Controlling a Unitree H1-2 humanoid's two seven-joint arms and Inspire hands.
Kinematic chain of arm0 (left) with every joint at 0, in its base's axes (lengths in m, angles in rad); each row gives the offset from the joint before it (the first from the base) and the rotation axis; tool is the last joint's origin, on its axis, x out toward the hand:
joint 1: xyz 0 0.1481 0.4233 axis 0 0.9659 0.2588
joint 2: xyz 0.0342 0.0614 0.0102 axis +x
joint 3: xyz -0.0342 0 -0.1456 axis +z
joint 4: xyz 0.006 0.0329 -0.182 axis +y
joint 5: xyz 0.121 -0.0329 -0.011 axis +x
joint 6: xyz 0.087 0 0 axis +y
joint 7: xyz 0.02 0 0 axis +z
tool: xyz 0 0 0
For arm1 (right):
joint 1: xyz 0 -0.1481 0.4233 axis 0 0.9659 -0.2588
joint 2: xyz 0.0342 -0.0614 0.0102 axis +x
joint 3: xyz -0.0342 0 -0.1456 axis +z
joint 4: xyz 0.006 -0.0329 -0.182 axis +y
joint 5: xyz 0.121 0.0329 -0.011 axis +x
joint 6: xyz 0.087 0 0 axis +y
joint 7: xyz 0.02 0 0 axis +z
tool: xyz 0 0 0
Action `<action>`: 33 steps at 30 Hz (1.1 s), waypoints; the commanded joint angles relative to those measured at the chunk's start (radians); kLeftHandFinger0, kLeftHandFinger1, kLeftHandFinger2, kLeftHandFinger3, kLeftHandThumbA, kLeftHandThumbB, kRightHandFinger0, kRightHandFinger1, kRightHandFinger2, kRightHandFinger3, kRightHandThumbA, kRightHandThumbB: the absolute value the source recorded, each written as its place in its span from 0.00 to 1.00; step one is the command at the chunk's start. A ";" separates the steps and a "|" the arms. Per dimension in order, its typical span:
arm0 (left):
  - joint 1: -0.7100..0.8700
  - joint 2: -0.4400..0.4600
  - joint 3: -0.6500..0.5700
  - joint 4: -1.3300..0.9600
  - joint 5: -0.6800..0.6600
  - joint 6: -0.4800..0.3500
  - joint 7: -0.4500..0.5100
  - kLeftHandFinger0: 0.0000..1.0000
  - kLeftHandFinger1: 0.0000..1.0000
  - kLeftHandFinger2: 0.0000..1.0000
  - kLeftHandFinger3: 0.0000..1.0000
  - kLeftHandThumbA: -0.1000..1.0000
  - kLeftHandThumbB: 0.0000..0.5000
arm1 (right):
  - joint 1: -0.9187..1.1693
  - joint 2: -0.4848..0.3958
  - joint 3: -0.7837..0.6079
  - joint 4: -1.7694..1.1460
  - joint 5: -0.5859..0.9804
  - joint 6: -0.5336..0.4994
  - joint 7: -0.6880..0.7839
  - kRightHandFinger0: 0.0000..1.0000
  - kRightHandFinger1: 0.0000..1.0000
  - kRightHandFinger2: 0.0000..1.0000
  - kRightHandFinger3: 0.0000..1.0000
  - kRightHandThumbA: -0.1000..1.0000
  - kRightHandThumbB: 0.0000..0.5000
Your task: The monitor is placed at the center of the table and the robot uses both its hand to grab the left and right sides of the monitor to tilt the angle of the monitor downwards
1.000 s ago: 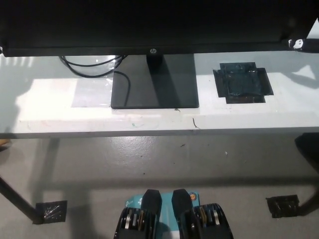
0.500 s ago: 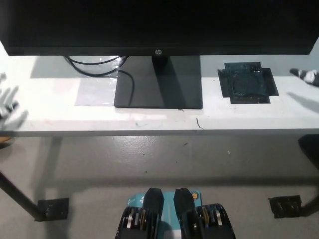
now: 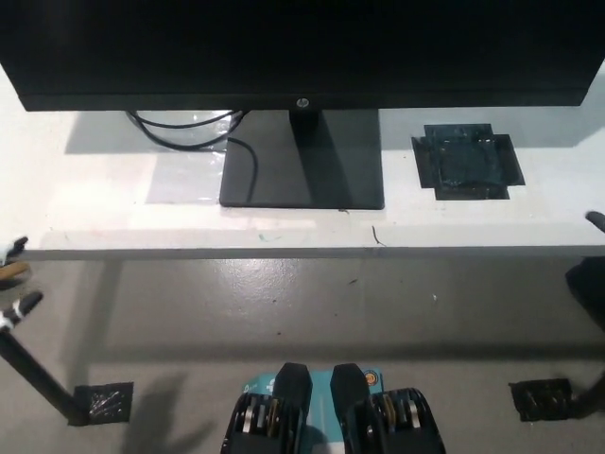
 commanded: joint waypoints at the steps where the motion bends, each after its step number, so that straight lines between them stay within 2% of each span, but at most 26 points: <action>1: 0.119 -0.008 0.137 -0.444 -0.351 -0.019 0.011 1.00 1.00 1.00 1.00 1.00 0.75 | 0.092 -0.036 -0.173 -0.529 0.210 -0.099 -0.020 1.00 1.00 1.00 1.00 1.00 0.93; 3: 0.134 -0.049 0.112 -0.523 -0.344 -0.025 0.026 1.00 1.00 1.00 1.00 1.00 0.70 | 0.114 0.024 -0.165 -0.617 0.143 -0.099 -0.050 1.00 1.00 1.00 1.00 1.00 0.95; 4: 0.145 -0.084 0.091 -0.563 -0.330 -0.005 0.032 1.00 1.00 1.00 1.00 1.00 0.73 | 0.132 0.056 -0.144 -0.646 0.115 -0.099 -0.065 1.00 1.00 1.00 1.00 1.00 0.95; 5: 0.142 -0.137 0.059 -0.576 -0.303 -0.030 0.046 1.00 1.00 1.00 1.00 1.00 0.72 | 0.151 0.090 -0.093 -0.672 0.094 -0.099 -0.072 1.00 1.00 1.00 1.00 1.00 0.88; 6: 0.138 -0.182 0.027 -0.575 -0.294 -0.046 0.049 1.00 1.00 1.00 1.00 1.00 0.74 | 0.171 0.126 -0.037 -0.681 0.087 -0.099 -0.068 1.00 1.00 1.00 1.00 1.00 0.85; 8: 0.135 -0.257 -0.040 -0.523 -0.269 -0.104 0.032 1.00 1.00 1.00 1.00 1.00 0.68 | 0.206 0.191 0.073 -0.637 0.034 -0.099 -0.071 1.00 1.00 1.00 1.00 1.00 0.93; 9: 0.126 -0.300 -0.067 -0.468 -0.251 -0.120 0.024 1.00 1.00 1.00 1.00 1.00 0.67 | 0.219 0.220 0.136 -0.586 0.009 -0.099 -0.088 1.00 1.00 1.00 1.00 1.00 0.85; 10: 0.123 -0.315 -0.073 -0.451 -0.246 -0.123 0.020 1.00 1.00 1.00 1.00 1.00 0.68 | 0.223 0.229 0.157 -0.568 0.001 -0.099 -0.095 1.00 1.00 1.00 1.00 1.00 0.82; 11: 0.121 -0.360 -0.094 -0.400 -0.260 -0.123 0.008 1.00 1.00 1.00 1.00 1.00 0.70 | 0.243 0.282 0.195 -0.501 -0.013 -0.099 -0.106 1.00 1.00 1.00 1.00 1.00 0.87; 14: 0.094 -0.412 -0.120 -0.278 -0.160 -0.123 0.048 1.00 1.00 1.00 1.00 1.00 0.69 | 0.243 0.327 0.272 -0.320 -0.039 -0.099 -0.171 1.00 1.00 1.00 1.00 1.00 0.86; 16: 0.072 -0.416 -0.146 -0.191 -0.097 -0.123 0.094 1.00 1.00 1.00 1.00 1.00 0.63 | 0.214 0.356 0.304 -0.185 -0.003 -0.099 -0.180 1.00 1.00 1.00 1.00 1.00 0.87; 18: 0.050 -0.414 -0.176 -0.102 -0.077 -0.123 0.132 1.00 1.00 1.00 1.00 1.00 0.59 | 0.184 0.382 0.325 -0.065 0.003 -0.099 -0.204 1.00 1.00 1.00 1.00 1.00 0.83; 20: 0.029 -0.422 -0.190 -0.019 -0.090 -0.123 0.143 1.00 1.00 1.00 1.00 1.00 0.66 | 0.152 0.406 0.337 0.039 0.017 -0.099 -0.224 1.00 1.00 1.00 1.00 1.00 0.84; 22: 0.009 -0.429 -0.194 0.042 -0.103 -0.123 0.149 1.00 1.00 1.00 1.00 1.00 0.67 | 0.119 0.430 0.336 0.124 0.044 -0.099 -0.218 1.00 1.00 1.00 1.00 1.00 0.86; 23: 0.002 -0.427 -0.195 0.076 -0.102 -0.123 0.147 1.00 1.00 1.00 1.00 1.00 0.65 | 0.100 0.441 0.341 0.176 0.052 -0.099 -0.218 1.00 1.00 1.00 1.00 1.00 0.83; 25: -0.018 -0.418 -0.182 0.132 -0.109 -0.123 0.129 1.00 1.00 1.00 1.00 1.00 0.70 | 0.047 0.453 0.359 0.269 0.046 -0.099 -0.229 1.00 1.00 1.00 1.00 1.00 0.80; 28: -0.029 -0.411 -0.189 0.155 -0.109 -0.123 0.120 1.00 1.00 1.00 1.00 1.00 0.68 | 0.029 0.448 0.373 0.325 0.046 -0.099 -0.242 1.00 1.00 1.00 1.00 1.00 0.75; 33: -0.028 -0.412 -0.194 0.156 -0.099 -0.123 0.119 1.00 1.00 1.00 1.00 1.00 0.64 | 0.016 0.452 0.371 0.381 0.066 -0.099 -0.235 1.00 1.00 1.00 1.00 1.00 0.76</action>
